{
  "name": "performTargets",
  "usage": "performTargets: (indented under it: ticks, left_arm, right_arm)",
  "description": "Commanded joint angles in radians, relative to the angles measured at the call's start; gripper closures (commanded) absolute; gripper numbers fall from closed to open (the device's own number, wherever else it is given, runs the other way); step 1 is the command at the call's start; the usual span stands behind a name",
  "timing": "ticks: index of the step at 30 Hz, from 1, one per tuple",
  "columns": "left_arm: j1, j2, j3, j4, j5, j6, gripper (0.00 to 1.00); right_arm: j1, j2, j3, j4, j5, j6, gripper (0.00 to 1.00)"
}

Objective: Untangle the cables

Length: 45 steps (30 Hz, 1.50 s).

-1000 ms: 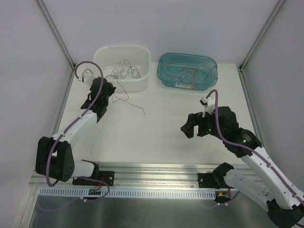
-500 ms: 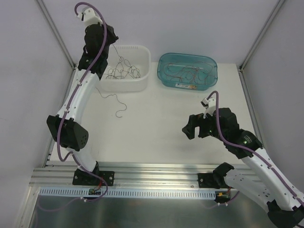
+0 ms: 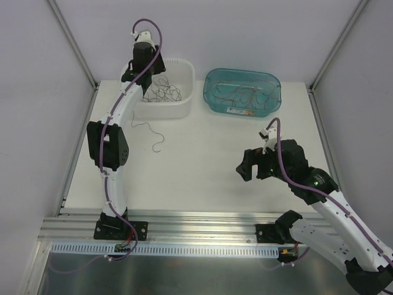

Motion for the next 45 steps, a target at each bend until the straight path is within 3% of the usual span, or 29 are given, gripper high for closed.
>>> performTargets:
  ticks: [1,2,6,10,13,14,20,25,32,36,38,40,44,45]
  left_arm:
    - [0.004,-0.197,-0.074,0.039,0.050,0.029,0.58]
    - [0.004,-0.229,-0.109,0.039,0.047,0.024,0.54]
    - [0.004,-0.390,-0.359,0.039,0.026,0.016,0.25]
    - [0.011,-0.572,-0.611,0.042,-0.040,-0.016,0.15]
    - [0.030,-0.674,-0.824,0.091,-0.066,-0.079,0.14]
    - [0.033,-0.702,-0.946,0.175,-0.071,-0.079,0.15]
    - [0.082,-0.780,-1.347,0.664,-0.061,0.065,0.27]
    - [0.140,-0.645,-1.345,0.789,0.013,0.212,0.28]
    - [0.180,-0.478,-1.250,0.864,0.107,0.286,0.30]
    - [0.188,-0.401,-1.210,0.878,0.110,0.300,0.40]
    - [0.188,-0.395,-1.200,0.874,0.124,0.297,0.62]
    - [0.188,-0.420,-1.208,0.858,0.131,0.277,0.99]
    - [0.188,-0.527,-1.205,0.701,0.159,0.210,1.00]
    - [0.188,-0.577,-1.194,0.597,0.167,0.193,1.00]
  right_arm:
    - [0.004,-0.002,0.011,0.006,0.012,-0.008,0.02]
    - [0.004,-0.002,0.012,0.009,0.007,-0.005,0.02]
    - [0.004,-0.007,0.008,0.027,-0.019,0.015,0.02]
    - [0.004,-0.019,0.003,0.030,-0.025,0.023,0.02]
    - [0.004,-0.030,-0.004,0.030,-0.025,0.024,0.02]
    - [0.004,-0.033,-0.007,0.030,-0.027,0.024,0.02]
    - [0.006,-0.033,-0.014,0.039,-0.038,0.033,0.02]
    - [0.004,-0.033,-0.009,0.035,-0.034,0.033,0.02]
    - [0.004,-0.013,0.014,0.019,-0.028,0.033,0.02]
    - [0.004,0.010,0.028,0.015,-0.028,0.033,0.02]
    - [0.004,0.015,0.032,0.013,-0.030,0.035,0.02]
    - [0.004,0.022,0.037,0.016,-0.028,0.036,0.02]
    - [0.006,0.022,0.034,0.024,-0.033,0.043,0.02]
    - [0.006,0.021,0.032,0.030,-0.033,0.043,0.02]
